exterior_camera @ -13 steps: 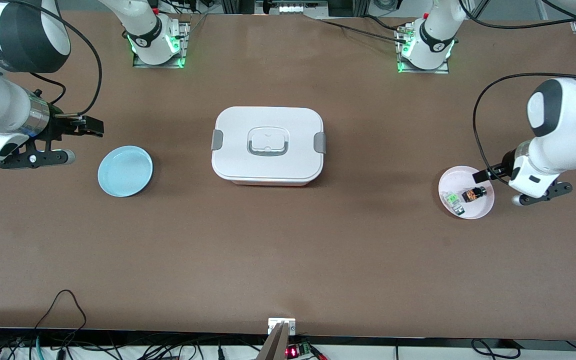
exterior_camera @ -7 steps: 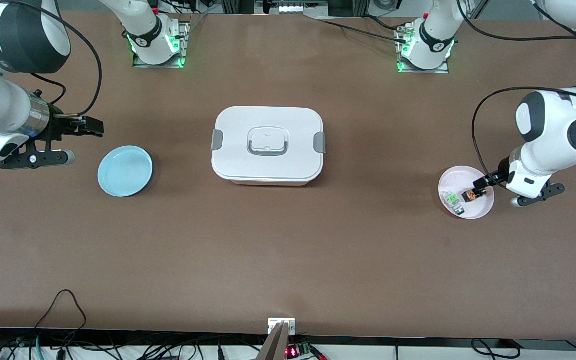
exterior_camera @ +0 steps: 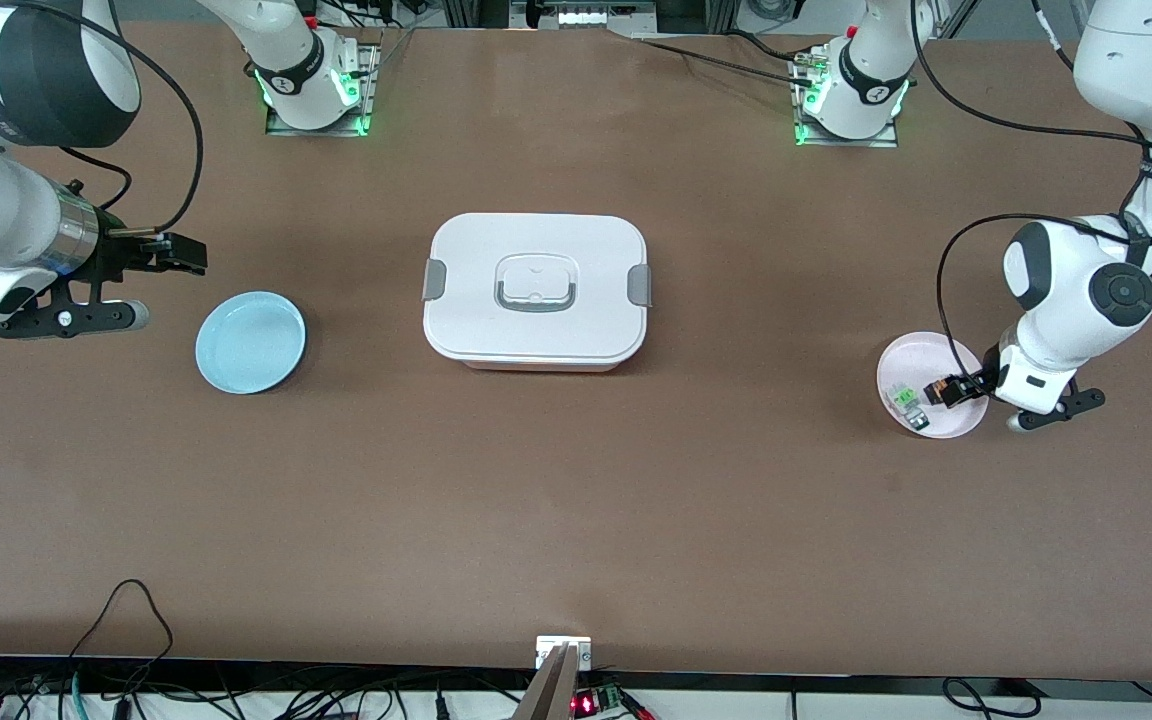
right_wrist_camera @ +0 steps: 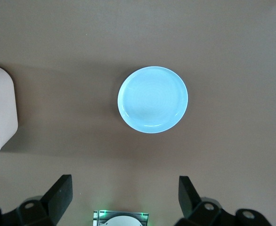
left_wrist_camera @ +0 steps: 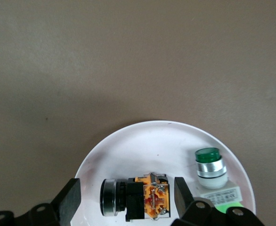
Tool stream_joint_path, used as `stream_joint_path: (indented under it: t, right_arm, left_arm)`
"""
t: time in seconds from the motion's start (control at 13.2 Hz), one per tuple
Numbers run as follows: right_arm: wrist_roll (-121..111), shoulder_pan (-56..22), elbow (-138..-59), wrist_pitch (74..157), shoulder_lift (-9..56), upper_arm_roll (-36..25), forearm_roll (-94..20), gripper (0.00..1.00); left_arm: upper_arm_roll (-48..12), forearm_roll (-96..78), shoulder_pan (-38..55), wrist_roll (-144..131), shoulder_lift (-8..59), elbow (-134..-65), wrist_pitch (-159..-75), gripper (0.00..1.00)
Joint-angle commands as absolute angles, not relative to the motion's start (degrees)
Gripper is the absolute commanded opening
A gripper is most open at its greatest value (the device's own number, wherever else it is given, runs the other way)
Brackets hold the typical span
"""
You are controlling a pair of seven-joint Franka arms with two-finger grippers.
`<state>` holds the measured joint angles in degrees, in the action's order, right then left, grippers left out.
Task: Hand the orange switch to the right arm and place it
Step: 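Close the left gripper on the orange switch while the right gripper waits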
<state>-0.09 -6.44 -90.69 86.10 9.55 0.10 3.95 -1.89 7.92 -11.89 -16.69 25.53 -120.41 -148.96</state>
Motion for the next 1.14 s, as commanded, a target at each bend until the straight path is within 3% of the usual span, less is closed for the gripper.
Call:
stream_joint_path:
  t: [0.0, 1.06]
  right_arm:
    - [0.53, -6.50, -90.35, 86.13, 9.58, 0.18, 3.60, 1.00]
    - [-0.35, -3.25, -90.79, 85.52, 10.02, -0.09, -14.22, 1.00]
  left_arm:
    - [-2.20, 9.49, -12.39, -17.14, 25.83, -121.38, -150.29, 0.88]
    - [-2.46, 9.49, -12.39, -16.96, 26.28, -122.26, -151.87, 0.88]
